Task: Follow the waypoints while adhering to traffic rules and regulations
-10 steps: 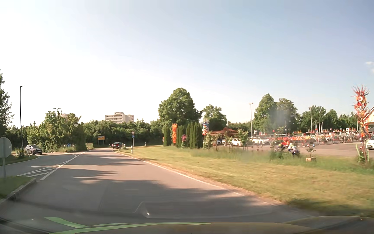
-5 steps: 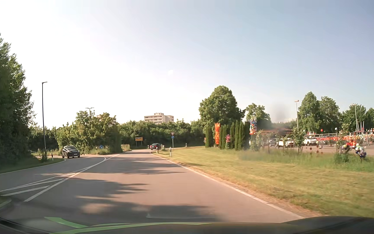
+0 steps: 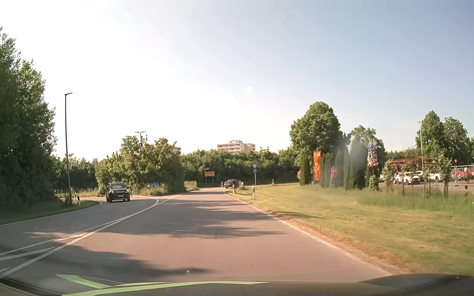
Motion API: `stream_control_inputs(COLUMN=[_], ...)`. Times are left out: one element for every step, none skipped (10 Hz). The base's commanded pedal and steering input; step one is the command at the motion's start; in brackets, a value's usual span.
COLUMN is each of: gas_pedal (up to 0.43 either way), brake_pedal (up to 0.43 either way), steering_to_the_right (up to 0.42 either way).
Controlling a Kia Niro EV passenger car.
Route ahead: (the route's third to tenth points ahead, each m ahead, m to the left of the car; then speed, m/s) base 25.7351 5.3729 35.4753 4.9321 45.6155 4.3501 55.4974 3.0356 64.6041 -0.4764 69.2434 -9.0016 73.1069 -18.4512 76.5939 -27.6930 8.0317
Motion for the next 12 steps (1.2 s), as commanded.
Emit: stream_control_inputs(gas_pedal=[0.177,0.177,0.177,0.177,0.169,0.169,0.15,0.138,0.098,0.0,0.0,0.0], brake_pedal=[0.0,0.0,0.0,0.0,0.0,0.0,0.0,0.0,0.0,0.0,0.0,0.0], steering_to_the_right=[-0.081,-0.067,-0.051,-0.04,-0.037,-0.037,-0.037,-0.037,-0.034,-0.031,-0.03,-0.029])
